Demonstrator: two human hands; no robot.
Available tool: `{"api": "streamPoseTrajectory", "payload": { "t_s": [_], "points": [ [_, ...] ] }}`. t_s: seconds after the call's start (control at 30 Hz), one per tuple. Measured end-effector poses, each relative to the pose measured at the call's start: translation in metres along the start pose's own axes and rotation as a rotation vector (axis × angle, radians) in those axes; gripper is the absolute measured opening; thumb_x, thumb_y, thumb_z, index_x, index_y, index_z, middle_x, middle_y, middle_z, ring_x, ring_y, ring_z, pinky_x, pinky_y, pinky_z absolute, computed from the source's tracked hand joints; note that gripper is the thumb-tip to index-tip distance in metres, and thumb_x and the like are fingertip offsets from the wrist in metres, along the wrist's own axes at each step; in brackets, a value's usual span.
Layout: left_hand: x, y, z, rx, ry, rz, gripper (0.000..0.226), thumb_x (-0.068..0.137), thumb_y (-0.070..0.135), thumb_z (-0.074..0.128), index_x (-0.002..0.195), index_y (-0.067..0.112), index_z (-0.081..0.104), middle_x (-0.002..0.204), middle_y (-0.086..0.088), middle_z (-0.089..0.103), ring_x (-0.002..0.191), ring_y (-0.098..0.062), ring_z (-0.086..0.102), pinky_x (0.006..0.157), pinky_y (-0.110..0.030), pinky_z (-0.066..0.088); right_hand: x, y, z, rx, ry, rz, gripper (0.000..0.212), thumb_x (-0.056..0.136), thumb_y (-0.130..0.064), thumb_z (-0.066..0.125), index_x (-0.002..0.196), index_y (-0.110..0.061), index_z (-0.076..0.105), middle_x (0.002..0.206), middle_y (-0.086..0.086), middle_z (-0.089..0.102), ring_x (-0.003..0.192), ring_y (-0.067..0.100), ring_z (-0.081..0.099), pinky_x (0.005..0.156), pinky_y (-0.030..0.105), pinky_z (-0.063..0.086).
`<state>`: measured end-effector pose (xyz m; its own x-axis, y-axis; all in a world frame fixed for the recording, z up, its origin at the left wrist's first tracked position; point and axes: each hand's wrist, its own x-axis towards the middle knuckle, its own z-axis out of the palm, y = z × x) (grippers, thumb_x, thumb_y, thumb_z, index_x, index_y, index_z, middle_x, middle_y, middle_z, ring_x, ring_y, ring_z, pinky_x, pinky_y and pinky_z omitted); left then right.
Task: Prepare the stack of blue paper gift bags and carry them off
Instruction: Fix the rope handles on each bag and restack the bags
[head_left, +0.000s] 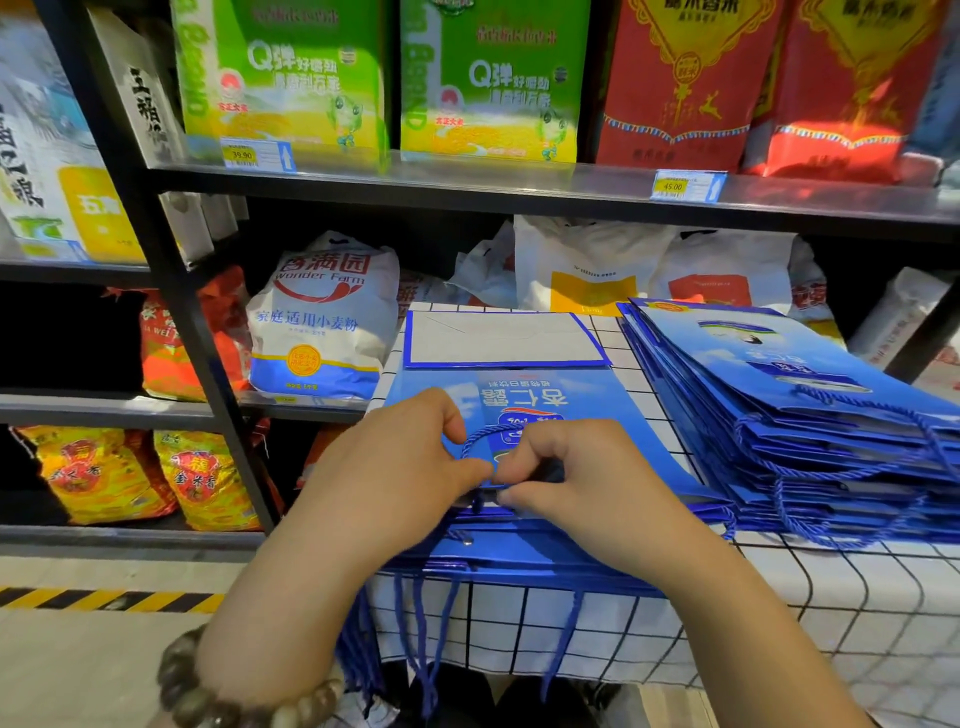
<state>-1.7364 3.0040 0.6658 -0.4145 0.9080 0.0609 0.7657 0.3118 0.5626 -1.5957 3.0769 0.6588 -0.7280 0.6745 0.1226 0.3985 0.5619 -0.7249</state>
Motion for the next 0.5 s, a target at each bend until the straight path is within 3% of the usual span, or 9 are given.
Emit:
{"api": "streamPoseTrajectory", "payload": {
  "t_s": [0.13, 0.27, 0.37, 0.5],
  "points": [
    [0.007, 0.002, -0.002, -0.194, -0.128, -0.018, 0.029, 0.075, 0.026, 0.072, 0.088, 0.023, 0.046, 0.081, 0.0, 0.064, 0.072, -0.019, 0.057, 0.075, -0.036, 0.048, -0.005, 0.002, 0.004, -0.034, 0.04, -0.027, 0.031, 0.076, -0.014, 0.071, 0.059, -0.034, 0.055, 0.076, -0.009, 0.068, 0.076, 0.009, 0.062, 0.079, 0.034, 0.051],
    [0.011, 0.003, 0.007, -0.262, -0.124, 0.048, 0.03, 0.078, 0.006, 0.065, 0.081, 0.027, 0.044, 0.082, 0.005, 0.06, 0.06, -0.006, 0.049, 0.058, -0.018, 0.042, -0.006, 0.002, 0.006, -0.037, 0.068, -0.029, 0.033, 0.076, -0.013, 0.071, 0.059, -0.036, 0.055, 0.073, -0.014, 0.066, 0.075, 0.007, 0.061, 0.079, 0.035, 0.051],
    [0.012, 0.004, 0.014, -0.297, -0.034, 0.084, 0.036, 0.077, -0.006, 0.058, 0.077, 0.028, 0.044, 0.083, 0.007, 0.054, 0.059, -0.004, 0.045, 0.049, -0.013, 0.036, -0.007, 0.004, 0.007, -0.028, 0.082, -0.039, 0.034, 0.076, -0.013, 0.071, 0.057, -0.036, 0.055, 0.07, -0.018, 0.065, 0.073, 0.006, 0.061, 0.078, 0.035, 0.051],
    [0.021, -0.003, 0.01, -0.396, 0.201, 0.044, 0.043, 0.074, -0.013, 0.057, 0.074, 0.028, 0.045, 0.078, 0.006, 0.048, 0.062, -0.012, 0.044, 0.052, -0.022, 0.036, -0.01, 0.006, 0.005, -0.004, 0.052, -0.043, 0.033, 0.078, -0.015, 0.071, 0.06, -0.037, 0.055, 0.069, -0.017, 0.063, 0.075, 0.005, 0.061, 0.078, 0.031, 0.051]
  ]
}}
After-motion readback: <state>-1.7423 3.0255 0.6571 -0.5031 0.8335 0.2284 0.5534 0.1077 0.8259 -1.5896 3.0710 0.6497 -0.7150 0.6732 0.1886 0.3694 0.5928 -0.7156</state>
